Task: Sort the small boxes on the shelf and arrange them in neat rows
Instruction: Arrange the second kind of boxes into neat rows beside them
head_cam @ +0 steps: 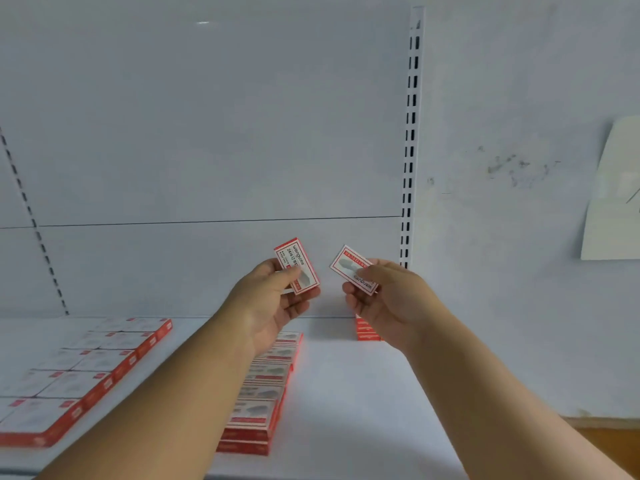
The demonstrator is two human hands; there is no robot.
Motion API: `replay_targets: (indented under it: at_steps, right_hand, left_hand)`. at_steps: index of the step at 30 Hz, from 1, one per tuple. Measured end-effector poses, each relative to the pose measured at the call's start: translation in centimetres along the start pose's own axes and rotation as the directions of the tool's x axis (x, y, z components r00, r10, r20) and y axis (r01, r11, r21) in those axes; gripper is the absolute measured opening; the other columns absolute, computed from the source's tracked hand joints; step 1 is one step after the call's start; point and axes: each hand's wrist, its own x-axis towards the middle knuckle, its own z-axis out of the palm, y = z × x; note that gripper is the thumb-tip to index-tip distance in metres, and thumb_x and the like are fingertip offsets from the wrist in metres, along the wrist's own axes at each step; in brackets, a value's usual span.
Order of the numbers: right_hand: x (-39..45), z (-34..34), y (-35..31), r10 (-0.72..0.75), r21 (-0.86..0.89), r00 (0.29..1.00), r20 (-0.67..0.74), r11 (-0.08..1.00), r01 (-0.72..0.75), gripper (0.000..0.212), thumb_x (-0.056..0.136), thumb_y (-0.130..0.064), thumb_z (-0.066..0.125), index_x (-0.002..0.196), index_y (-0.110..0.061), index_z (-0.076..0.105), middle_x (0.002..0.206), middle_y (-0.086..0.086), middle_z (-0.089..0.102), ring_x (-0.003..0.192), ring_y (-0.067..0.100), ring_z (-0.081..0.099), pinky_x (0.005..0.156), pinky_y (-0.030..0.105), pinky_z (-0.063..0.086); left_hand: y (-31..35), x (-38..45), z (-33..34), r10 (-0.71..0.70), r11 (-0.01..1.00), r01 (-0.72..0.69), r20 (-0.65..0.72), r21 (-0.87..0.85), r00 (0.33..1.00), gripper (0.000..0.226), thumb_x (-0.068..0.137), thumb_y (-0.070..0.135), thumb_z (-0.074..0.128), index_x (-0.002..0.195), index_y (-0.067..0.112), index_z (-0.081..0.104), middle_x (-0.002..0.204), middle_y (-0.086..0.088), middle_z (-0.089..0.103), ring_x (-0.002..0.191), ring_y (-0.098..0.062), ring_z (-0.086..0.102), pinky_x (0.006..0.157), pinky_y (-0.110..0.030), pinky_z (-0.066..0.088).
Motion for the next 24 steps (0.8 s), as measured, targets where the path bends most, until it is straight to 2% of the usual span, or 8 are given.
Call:
replay_targets:
  at_steps: [4,6,10,13,15,17,21,24]
  right_hand:
    - [-1.4,4.0,1.5,-0.002,-0.105,1.000,-0.016,0.994,0.001,0.012,0.088,0.002,0.060,0.093,-0.009,0.061,0.082,0.014,0.066,0.062,0.024,0.057,0.061,0.033,0.047]
    - [-2.2,5.6,2.6,-0.024,-0.160,0.999,-0.026,0.987,0.019,0.013,0.086,0.001,0.062,0.092,-0.011,0.060,0.081,0.012,0.067,0.063,0.022,0.056,0.061,0.033,0.045]
    - [-3.7,8.1,5.8,-0.016,-0.210,0.999,-0.052,0.978,0.005,0.012,0.090,0.003,0.056,0.093,-0.009,0.060,0.088,0.015,0.071,0.069,0.024,0.059,0.062,0.032,0.047]
    - [-4.6,9.3,7.6,-0.012,-0.248,0.997,-0.076,0.969,-0.008,0.008,0.089,0.002,0.060,0.089,-0.006,0.057,0.103,0.022,0.070,0.085,0.031,0.065,0.080,0.040,0.053]
    - [-5.1,9.8,8.4,-0.040,-0.278,0.991,-0.127,0.961,0.003,0.011,0.083,-0.001,0.069,0.083,-0.006,0.059,0.106,0.023,0.070,0.100,0.038,0.067,0.094,0.046,0.052]
    - [-5.5,10.1,8.8,-0.066,-0.270,0.984,-0.164,0.963,0.019,0.012,0.081,0.001,0.071,0.083,-0.005,0.061,0.107,0.025,0.070,0.106,0.042,0.065,0.099,0.054,0.048]
    - [-6.3,10.4,8.9,-0.041,-0.163,0.986,-0.163,0.986,0.014,0.041,0.087,0.010,0.060,0.120,-0.015,0.054,0.111,0.025,0.066,0.094,0.040,0.070,0.078,0.046,0.059]
    - [-6.7,10.6,8.8,-0.055,-0.197,0.984,-0.169,0.980,0.020,0.041,0.090,0.012,0.052,0.121,-0.015,0.054,0.101,0.023,0.067,0.089,0.039,0.071,0.070,0.043,0.060]
  left_hand:
    - [1.4,-0.6,-4.5,0.061,0.991,-0.056,-0.037,0.118,0.997,0.013,0.094,0.023,0.064,0.106,0.020,0.069,0.101,-0.006,0.074,0.094,-0.023,0.068,0.072,-0.034,0.047]
    - [1.8,-1.0,-6.6,0.105,0.980,-0.094,-0.052,0.177,0.993,0.012,0.088,0.021,0.071,0.100,0.020,0.072,0.097,-0.004,0.074,0.085,-0.018,0.060,0.069,-0.031,0.045]
    - [1.8,-2.0,-10.2,0.124,0.957,-0.110,-0.038,0.269,0.992,0.033,0.079,0.016,0.080,0.107,0.024,0.065,0.095,-0.004,0.075,0.080,-0.020,0.067,0.066,-0.031,0.049]
    - [1.6,-2.7,-12.1,0.119,0.960,-0.111,-0.014,0.256,0.993,0.025,0.086,0.015,0.074,0.107,0.021,0.063,0.092,-0.006,0.076,0.078,-0.021,0.070,0.068,-0.032,0.053]
    - [1.8,-3.2,-12.8,0.092,0.973,-0.089,-0.004,0.213,0.996,0.010,0.094,0.018,0.062,0.105,0.019,0.063,0.088,-0.006,0.077,0.075,-0.021,0.072,0.067,-0.032,0.055]
    - [1.9,-3.6,-13.2,0.056,0.985,-0.055,-0.007,0.164,0.998,0.010,0.099,0.020,0.054,0.102,0.017,0.063,0.085,-0.006,0.077,0.074,-0.022,0.073,0.065,-0.033,0.055]
    - [1.9,-4.0,-14.2,0.039,0.982,-0.039,0.004,0.187,0.999,0.009,0.098,0.020,0.057,0.102,0.016,0.065,0.086,-0.004,0.077,0.079,-0.023,0.075,0.068,-0.034,0.058]
    - [1.8,-4.2,-14.7,0.098,0.926,-0.103,0.032,0.363,0.995,0.011,0.096,0.025,0.062,0.102,0.018,0.069,0.089,0.001,0.075,0.085,-0.019,0.066,0.076,-0.035,0.056]
